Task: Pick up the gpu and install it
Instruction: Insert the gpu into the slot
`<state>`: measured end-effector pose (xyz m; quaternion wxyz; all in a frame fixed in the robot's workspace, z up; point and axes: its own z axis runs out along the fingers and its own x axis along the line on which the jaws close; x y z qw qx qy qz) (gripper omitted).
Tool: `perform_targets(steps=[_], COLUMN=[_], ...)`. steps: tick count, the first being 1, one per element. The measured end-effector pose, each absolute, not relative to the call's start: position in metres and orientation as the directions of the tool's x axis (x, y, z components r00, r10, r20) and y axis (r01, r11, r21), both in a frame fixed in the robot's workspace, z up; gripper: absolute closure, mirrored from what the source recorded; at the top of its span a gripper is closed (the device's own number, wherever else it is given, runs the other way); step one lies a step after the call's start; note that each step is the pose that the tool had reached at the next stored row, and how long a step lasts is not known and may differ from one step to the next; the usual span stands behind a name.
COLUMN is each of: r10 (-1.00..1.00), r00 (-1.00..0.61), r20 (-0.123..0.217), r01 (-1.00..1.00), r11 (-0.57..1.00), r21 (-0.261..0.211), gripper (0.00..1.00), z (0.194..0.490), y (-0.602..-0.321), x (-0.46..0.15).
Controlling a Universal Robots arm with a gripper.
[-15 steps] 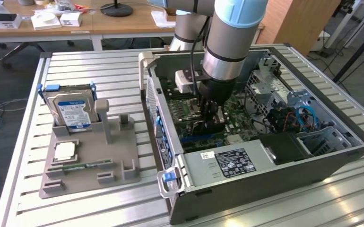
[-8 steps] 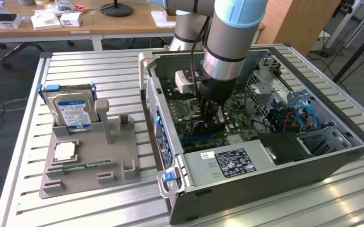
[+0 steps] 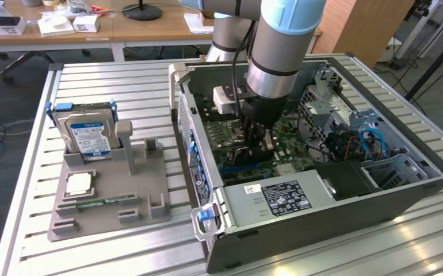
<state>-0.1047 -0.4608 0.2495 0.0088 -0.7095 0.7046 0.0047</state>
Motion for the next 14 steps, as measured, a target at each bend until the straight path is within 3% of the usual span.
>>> perform_targets(steps=[14], r10=[-1.000], r00=[0.007], r20=[-0.019], r01=[-1.000], r11=[-0.007], r21=[-0.006], gripper=[0.74], z=[0.2492], y=[-0.4608], x=[-0.1048])
